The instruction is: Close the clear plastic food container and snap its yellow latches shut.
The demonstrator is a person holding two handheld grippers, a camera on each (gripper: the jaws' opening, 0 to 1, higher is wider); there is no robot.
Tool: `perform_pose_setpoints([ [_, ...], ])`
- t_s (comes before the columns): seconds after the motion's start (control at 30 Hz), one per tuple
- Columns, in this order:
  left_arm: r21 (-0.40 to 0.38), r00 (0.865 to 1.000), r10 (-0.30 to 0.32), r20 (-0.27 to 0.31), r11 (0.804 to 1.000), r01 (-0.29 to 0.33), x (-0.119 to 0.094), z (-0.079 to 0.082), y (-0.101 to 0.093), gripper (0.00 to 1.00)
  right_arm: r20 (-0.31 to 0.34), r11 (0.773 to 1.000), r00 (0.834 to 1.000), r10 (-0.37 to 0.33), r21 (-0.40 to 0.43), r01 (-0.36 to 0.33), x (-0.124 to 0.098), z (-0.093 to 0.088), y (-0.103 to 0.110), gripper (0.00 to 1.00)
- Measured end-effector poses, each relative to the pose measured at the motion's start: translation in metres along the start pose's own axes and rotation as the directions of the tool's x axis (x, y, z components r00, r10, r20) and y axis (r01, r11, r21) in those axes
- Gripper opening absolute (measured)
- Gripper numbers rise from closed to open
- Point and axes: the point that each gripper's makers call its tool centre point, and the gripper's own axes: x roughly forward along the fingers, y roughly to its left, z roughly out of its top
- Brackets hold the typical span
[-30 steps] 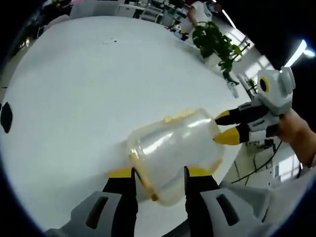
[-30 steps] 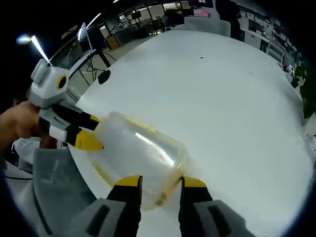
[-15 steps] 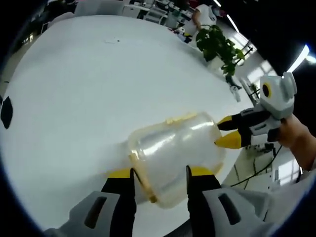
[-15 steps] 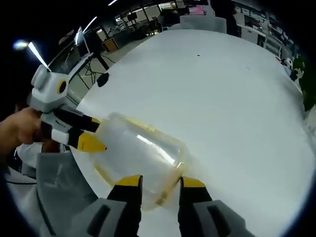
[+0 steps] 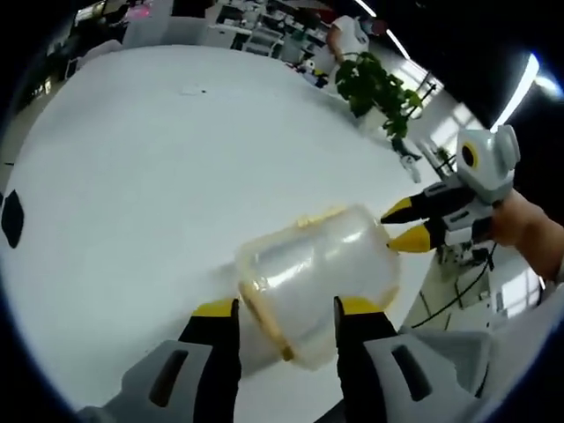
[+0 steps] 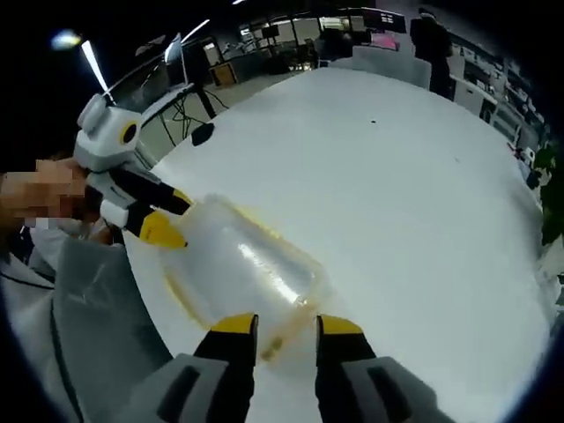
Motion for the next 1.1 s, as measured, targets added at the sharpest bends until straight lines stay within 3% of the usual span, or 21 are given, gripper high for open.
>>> perform_pose_setpoints([
  [0.07, 0.022, 0.999, -0.016, 0.030, 1.000, 0.015, -0.003, 0.005, -0.002, 0.41, -0.031, 0.996, 0.999, -0.015, -0.091, 0.012, -0.003, -0.004, -0.002, 0.29],
  [0.1, 0.035, 1.000, -0.020, 0.017, 0.999, 0.019, -0.005, 0.002, -0.003, 0.42, -0.034, 0.992, 0.999, -0.010, -0.122, 0.006, -0.004, -0.005, -0.002, 0.28],
  [0.13, 0.092, 1.000, -0.018, 0.015, 0.996, 0.016, -0.008, 0.003, -0.001, 0.42, -0.014, 0.990, 1.000, 0.001, -0.144, -0.003, -0.004, -0.002, 0.001, 0.27],
  [0.3, 0.204, 0.999, -0.023, 0.028, 0.979, 0.017, -0.018, 0.008, -0.004, 0.44, 0.020, 0.985, 0.999, 0.035, -0.171, -0.031, -0.011, 0.004, 0.003, 0.28],
  [0.37, 0.286, 0.999, -0.042, 0.029, 0.958, 0.032, -0.021, 0.013, -0.010, 0.43, 0.006, 0.980, 1.000, 0.028, -0.195, -0.026, -0.011, 0.002, 0.000, 0.28],
  [0.47, 0.389, 0.995, -0.082, 0.055, 0.920, 0.054, -0.025, 0.022, -0.022, 0.41, 0.044, 0.975, 0.997, 0.061, -0.215, -0.050, -0.014, 0.012, 0.007, 0.27],
  [0.57, 0.437, 0.988, -0.149, 0.050, 0.893, 0.113, -0.026, 0.027, -0.037, 0.43, 0.094, 0.958, 0.988, 0.120, -0.273, -0.090, -0.017, 0.027, 0.019, 0.25],
  [0.67, 0.514, 0.987, -0.150, 0.054, 0.851, 0.102, -0.026, 0.033, -0.043, 0.38, 0.091, 0.932, 0.986, 0.139, -0.350, -0.099, -0.018, 0.035, 0.027, 0.23],
  [0.73, 0.515, 0.987, -0.152, 0.054, 0.851, 0.103, -0.024, 0.033, -0.045, 0.33, 0.091, 0.927, 0.984, 0.151, -0.358, -0.109, -0.016, 0.039, 0.031, 0.23],
  [0.8, 0.519, 0.985, -0.165, 0.056, 0.847, 0.113, -0.022, 0.034, -0.049, 0.36, 0.106, 0.917, 0.979, 0.171, -0.380, -0.119, -0.016, 0.045, 0.037, 0.24],
  [0.87, 0.551, 0.986, -0.167, 0.020, 0.824, 0.128, -0.017, 0.028, -0.053, 0.34, 0.109, 0.912, 0.976, 0.186, -0.389, -0.130, -0.016, 0.048, 0.041, 0.22],
  [1.03, 0.647, 0.987, -0.162, -0.011, 0.751, 0.131, -0.007, 0.024, -0.059, 0.30, 0.091, 0.869, 0.965, 0.248, -0.461, -0.179, -0.008, 0.053, 0.060, 0.22],
  [1.1, 0.659, 0.987, -0.161, -0.017, 0.740, 0.132, -0.003, 0.022, -0.061, 0.29, 0.081, 0.853, 0.966, 0.244, -0.493, -0.174, -0.004, 0.053, 0.061, 0.21],
])
